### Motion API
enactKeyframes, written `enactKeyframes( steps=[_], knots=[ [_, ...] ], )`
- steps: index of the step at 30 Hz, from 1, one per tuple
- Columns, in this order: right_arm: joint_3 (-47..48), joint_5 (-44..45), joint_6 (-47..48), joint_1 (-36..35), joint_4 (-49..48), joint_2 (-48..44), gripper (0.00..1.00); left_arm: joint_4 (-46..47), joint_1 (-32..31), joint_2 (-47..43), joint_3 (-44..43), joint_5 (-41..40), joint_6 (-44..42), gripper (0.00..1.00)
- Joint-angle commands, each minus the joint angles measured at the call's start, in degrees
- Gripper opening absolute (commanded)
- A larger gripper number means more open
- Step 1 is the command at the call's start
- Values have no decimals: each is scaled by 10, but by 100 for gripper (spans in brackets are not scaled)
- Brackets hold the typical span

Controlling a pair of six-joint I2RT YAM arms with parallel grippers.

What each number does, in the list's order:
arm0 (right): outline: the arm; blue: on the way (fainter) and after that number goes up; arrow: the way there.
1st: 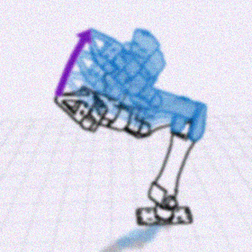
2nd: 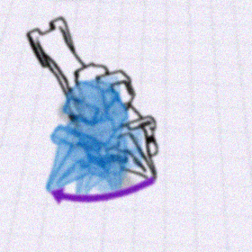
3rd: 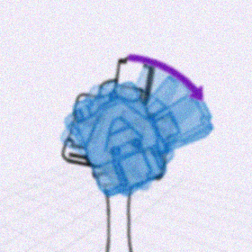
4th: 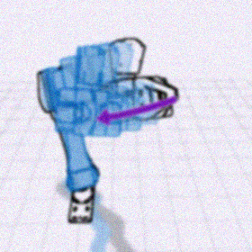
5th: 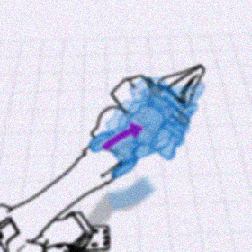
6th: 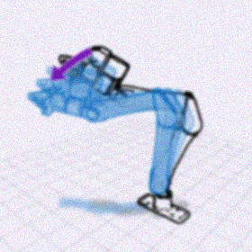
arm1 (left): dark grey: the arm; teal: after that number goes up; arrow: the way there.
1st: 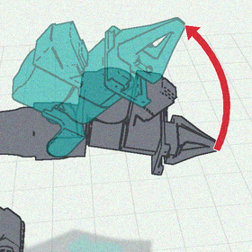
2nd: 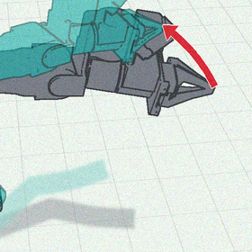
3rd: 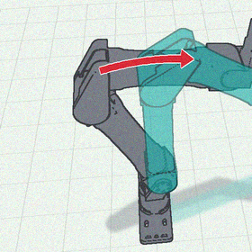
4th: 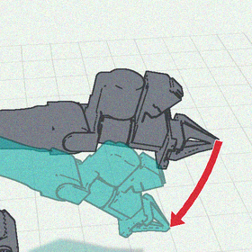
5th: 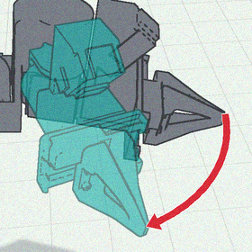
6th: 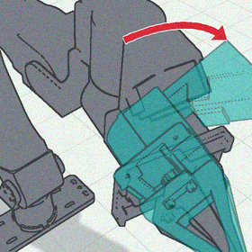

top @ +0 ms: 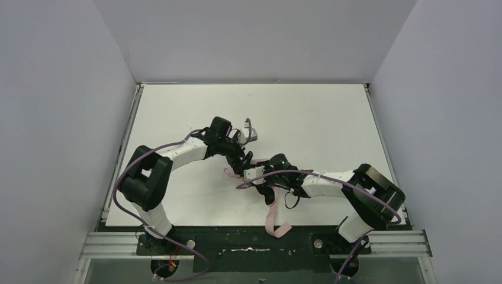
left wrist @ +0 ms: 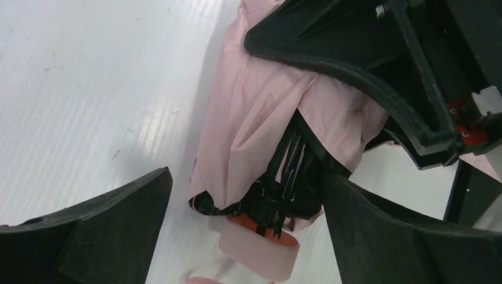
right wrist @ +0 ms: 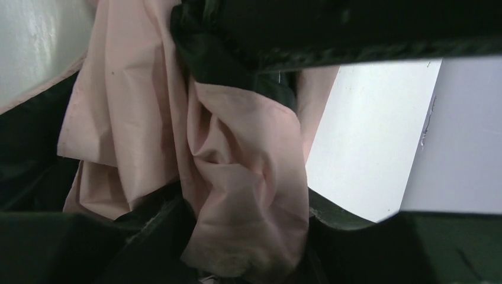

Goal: Put away the umbrella

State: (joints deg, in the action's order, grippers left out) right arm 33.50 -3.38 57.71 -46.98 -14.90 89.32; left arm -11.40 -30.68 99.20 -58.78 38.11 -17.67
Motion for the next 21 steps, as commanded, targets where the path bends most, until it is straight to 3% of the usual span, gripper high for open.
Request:
enactKeyframes(
  steps=[1,9,21],
  knots=[
    [-14,-13,4,-9,65,-2,8,-23,-13,31,-40,26,-20,95],
    [-11,0,-7,-8,41,5,8,-47,-33,70,-54,39,-36,83],
    [-15,22,-28,-9,-11,-1,17,-119,-64,103,-86,-8,-83,33]
  ],
)
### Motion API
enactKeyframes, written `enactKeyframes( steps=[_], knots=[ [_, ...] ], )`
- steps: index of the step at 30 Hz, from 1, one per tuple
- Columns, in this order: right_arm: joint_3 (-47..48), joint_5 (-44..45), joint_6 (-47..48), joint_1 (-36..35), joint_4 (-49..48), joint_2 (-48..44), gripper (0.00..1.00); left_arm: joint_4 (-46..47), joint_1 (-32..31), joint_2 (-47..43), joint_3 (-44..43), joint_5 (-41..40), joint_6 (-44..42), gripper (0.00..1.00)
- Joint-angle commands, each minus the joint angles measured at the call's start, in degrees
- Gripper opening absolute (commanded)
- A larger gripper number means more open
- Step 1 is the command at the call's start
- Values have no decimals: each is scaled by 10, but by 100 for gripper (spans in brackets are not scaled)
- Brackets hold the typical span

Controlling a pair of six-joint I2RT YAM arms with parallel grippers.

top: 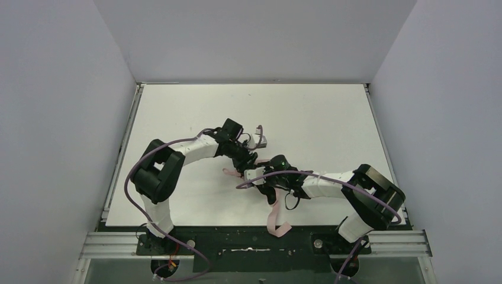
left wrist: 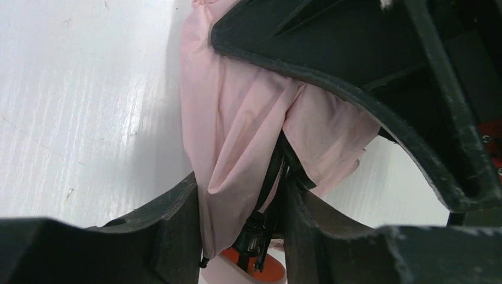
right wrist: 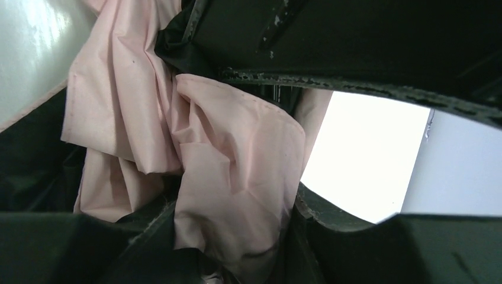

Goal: Put away the umbrella

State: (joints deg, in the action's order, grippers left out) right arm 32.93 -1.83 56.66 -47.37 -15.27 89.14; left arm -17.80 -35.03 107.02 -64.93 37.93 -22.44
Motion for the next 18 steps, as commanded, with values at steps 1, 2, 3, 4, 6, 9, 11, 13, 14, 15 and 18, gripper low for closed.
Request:
enactKeyframes(
  steps=[1,2,3,4,6,9,11,13,14,15,18],
  knots=[
    [-8,6,-19,-5,-6,-4,19,-61,-21,27,-28,-7,-38,29],
    [-7,6,-20,-5,-2,-9,23,-66,-23,28,-30,-9,-39,27],
    [-2,5,-20,-4,7,-17,30,-68,-24,28,-32,-12,-40,25],
    [2,1,-19,-5,25,-28,38,-71,-27,26,-32,-17,-43,23],
    [15,-10,-19,-4,74,-57,50,-73,-30,21,-31,-31,-48,22],
    [30,-34,-31,-3,158,-122,64,-75,-35,8,-27,-52,-55,22],
    [36,-53,-46,-2,212,-172,69,-67,-36,0,-22,-60,-55,22],
    [44,-66,-64,-2,266,-223,70,-62,-37,-6,-18,-67,-55,22],
    [47,-68,-80,-3,288,-248,70,-59,-37,-8,-18,-72,-55,22],
    [48,-66,-96,-3,302,-273,71,-57,-38,-10,-18,-77,-55,22],
    [46,-74,-147,-5,332,-365,71,-49,-42,-21,-11,-94,-56,21]
  ],
)
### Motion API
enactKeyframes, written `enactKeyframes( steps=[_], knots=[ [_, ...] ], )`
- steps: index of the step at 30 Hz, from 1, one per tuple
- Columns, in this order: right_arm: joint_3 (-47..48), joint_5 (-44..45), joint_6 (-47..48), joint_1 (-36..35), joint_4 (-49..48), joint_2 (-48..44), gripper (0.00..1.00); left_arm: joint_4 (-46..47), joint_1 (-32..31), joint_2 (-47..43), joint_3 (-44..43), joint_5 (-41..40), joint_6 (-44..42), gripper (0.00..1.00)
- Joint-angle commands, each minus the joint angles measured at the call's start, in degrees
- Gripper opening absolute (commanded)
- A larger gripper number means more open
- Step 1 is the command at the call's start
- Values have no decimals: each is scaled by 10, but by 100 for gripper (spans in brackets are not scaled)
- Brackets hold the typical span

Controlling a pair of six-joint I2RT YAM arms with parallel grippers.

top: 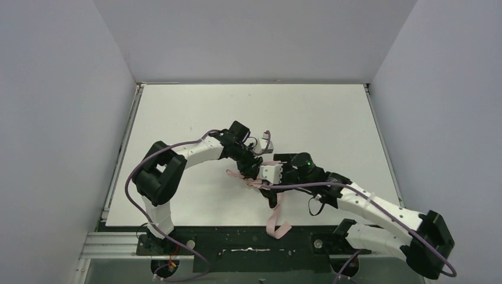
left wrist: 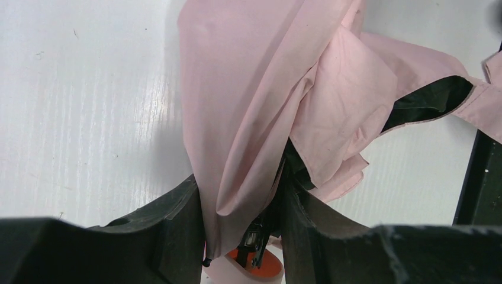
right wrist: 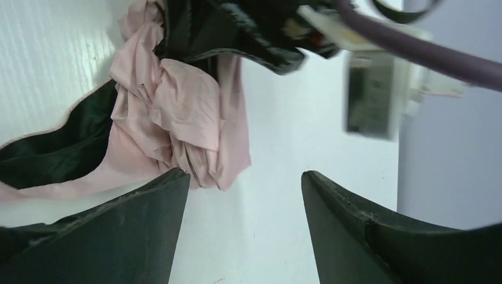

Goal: Put away the umbrella

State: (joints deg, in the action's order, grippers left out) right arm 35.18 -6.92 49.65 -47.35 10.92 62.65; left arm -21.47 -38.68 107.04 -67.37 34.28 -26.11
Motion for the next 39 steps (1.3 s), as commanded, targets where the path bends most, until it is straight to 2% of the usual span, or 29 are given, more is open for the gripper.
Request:
enactKeyframes(
  steps=[1,4,6,8,10,14,16,18,23,27,31,34,36,39],
  knots=[
    [22,-21,-103,-6,65,-131,71,-7,-9,-26,17,-66,-21,21],
    [15,32,-198,-3,27,-203,71,27,-22,-47,40,-112,-20,20],
    [16,129,-274,0,7,-229,77,50,-37,-56,54,-151,-19,14],
    [29,217,-326,18,7,-225,78,66,-57,-61,62,-196,-21,7],
    [58,229,-362,66,30,-189,79,87,-78,-61,76,-242,-29,3],
    [155,134,-472,225,111,-86,79,128,-110,-63,103,-302,-41,1],
    [180,46,-503,302,117,-45,79,150,-122,-66,115,-330,-49,0],
    [196,-54,-509,349,111,-5,79,169,-131,-67,123,-356,-58,0],
    [247,-125,-481,353,152,96,79,186,-143,-63,130,-379,-72,0],
    [274,-92,-571,353,222,138,79,163,-144,-55,112,-382,-59,0],
    [175,-68,-713,346,185,71,76,136,-135,-47,90,-381,-42,0],
    [81,-48,-842,338,142,-4,67,111,-126,-39,69,-372,-29,0],
    [23,-48,-913,319,107,-46,61,105,-123,-37,64,-368,-27,0],
    [-45,-54,-996,271,33,-86,58,102,-122,-35,61,-366,-26,0]
  ],
)
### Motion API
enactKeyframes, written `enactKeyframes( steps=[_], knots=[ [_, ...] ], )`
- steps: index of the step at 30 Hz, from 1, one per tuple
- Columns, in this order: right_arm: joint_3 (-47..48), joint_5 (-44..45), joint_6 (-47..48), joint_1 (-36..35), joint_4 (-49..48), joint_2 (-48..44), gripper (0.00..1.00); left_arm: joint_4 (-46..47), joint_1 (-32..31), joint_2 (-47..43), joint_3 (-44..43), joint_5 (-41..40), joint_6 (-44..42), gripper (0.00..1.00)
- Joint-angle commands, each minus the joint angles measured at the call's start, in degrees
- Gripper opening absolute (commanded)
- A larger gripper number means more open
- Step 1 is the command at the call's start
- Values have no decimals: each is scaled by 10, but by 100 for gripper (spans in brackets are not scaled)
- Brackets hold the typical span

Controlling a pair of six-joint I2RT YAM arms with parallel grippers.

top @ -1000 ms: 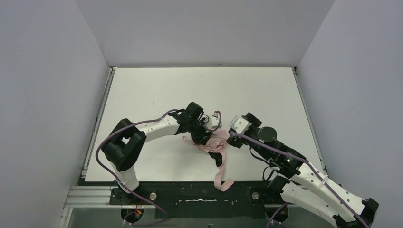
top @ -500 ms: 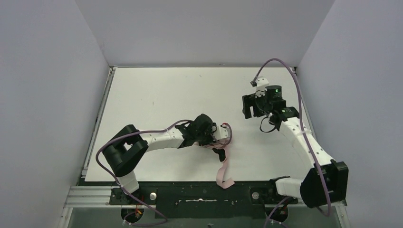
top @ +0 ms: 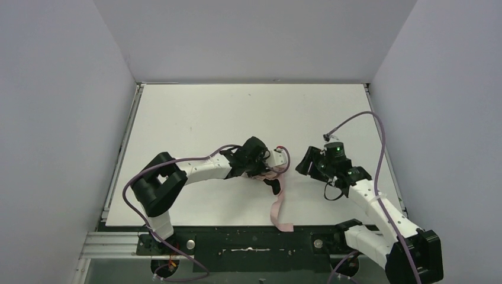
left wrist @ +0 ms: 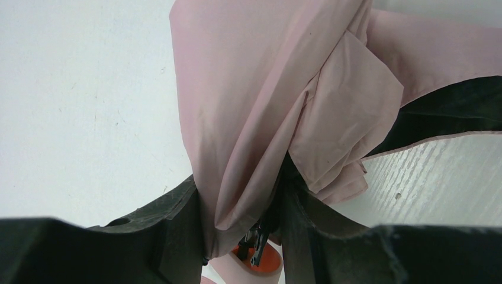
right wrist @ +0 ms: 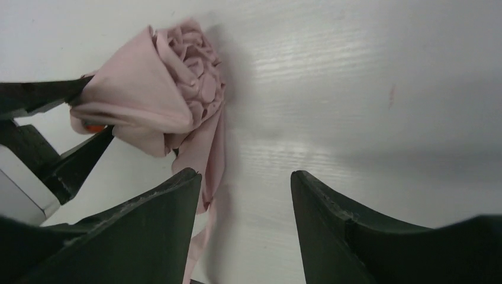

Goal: Put away the umbrella

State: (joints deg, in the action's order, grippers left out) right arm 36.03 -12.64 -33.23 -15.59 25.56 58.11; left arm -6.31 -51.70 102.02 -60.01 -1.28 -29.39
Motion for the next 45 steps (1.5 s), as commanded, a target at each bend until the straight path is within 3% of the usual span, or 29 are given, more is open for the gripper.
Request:
enactKeyframes(
  steps=[1,9,20,28,36,39,45],
  knots=[
    [-70,-1,-188,-68,-134,-43,58,-52,9,16,-13,-10,7,0],
    [-95,95,-287,-217,-149,-5,56,-69,13,24,-29,-17,13,0],
    [-123,142,-337,-268,-118,5,50,-79,22,27,-40,-16,20,0],
    [-164,87,-365,-271,-234,51,47,-91,25,38,-54,-19,25,0],
    [-187,51,-373,-274,-291,75,21,-119,40,62,-89,-53,63,0],
    [-185,25,-365,-269,-260,67,3,-136,46,78,-110,-82,87,0],
    [-188,-117,-323,-230,-299,107,0,-170,53,117,-159,-148,130,0]
  ],
)
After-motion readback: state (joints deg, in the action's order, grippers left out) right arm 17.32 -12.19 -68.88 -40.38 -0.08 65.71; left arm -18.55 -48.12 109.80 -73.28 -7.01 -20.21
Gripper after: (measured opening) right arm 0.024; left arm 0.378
